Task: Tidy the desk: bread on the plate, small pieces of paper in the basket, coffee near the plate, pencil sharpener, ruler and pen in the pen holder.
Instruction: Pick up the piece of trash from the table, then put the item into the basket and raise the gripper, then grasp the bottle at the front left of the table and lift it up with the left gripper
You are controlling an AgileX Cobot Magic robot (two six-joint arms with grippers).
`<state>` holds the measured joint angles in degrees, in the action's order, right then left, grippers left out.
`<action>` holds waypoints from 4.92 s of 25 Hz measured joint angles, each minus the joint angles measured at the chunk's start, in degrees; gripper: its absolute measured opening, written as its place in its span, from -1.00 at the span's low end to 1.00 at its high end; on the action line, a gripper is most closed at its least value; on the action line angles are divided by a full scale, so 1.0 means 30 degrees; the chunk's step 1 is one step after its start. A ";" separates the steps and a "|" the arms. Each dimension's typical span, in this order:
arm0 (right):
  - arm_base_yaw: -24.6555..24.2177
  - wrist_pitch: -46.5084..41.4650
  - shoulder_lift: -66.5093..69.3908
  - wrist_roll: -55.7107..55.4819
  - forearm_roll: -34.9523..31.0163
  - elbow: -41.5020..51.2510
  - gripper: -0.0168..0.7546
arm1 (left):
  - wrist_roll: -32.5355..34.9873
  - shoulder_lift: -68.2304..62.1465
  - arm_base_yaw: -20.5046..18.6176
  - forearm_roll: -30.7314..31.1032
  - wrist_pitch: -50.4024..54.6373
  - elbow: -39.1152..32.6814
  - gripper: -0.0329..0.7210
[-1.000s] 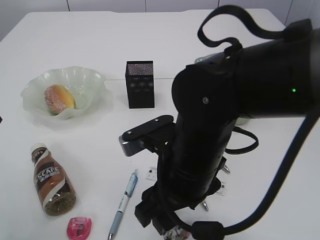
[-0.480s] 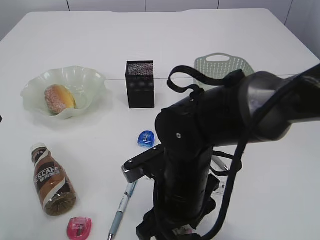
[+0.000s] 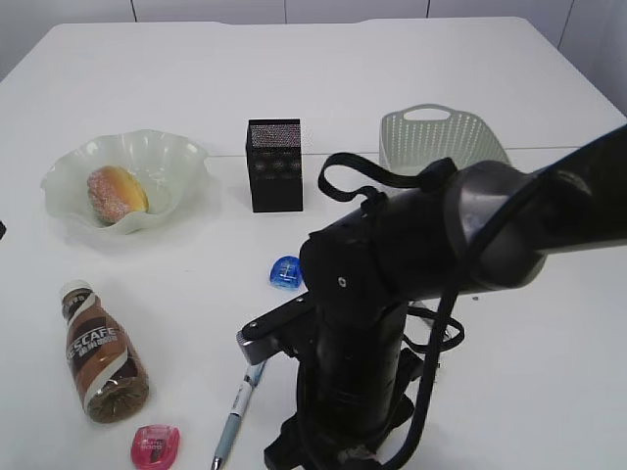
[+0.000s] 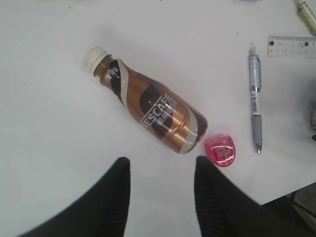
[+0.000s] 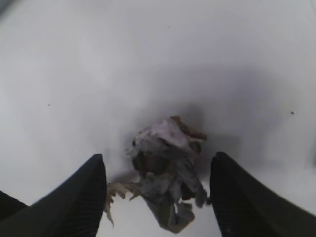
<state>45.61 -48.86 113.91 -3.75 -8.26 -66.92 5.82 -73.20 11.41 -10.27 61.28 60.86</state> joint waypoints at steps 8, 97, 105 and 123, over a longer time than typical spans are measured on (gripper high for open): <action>0.0000 0.0037 0.0125 -0.0074 0.0000 0.0000 -0.11 | 0.0000 0.0000 0.0000 0.0000 -0.0106 0.0000 -0.07; -1.0112 -0.6944 -0.7516 0.1476 0.1184 -0.1682 0.50 | -0.7958 0.0000 0.0000 0.0106 -0.3444 -0.0805 -0.08; -1.0112 -0.6496 -0.8100 0.1476 0.1073 0.0015 0.50 | -1.2964 -0.0611 0.0000 0.0694 -0.5813 -0.3332 0.09; -1.0112 -0.6145 -0.8129 0.1476 0.0741 0.0015 0.50 | -1.8766 -0.6044 0.1830 0.1322 -0.9099 -0.3396 0.45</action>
<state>15.28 -67.29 89.52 0.67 -6.04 -66.87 -50.48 -91.33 16.90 -6.30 33.98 50.67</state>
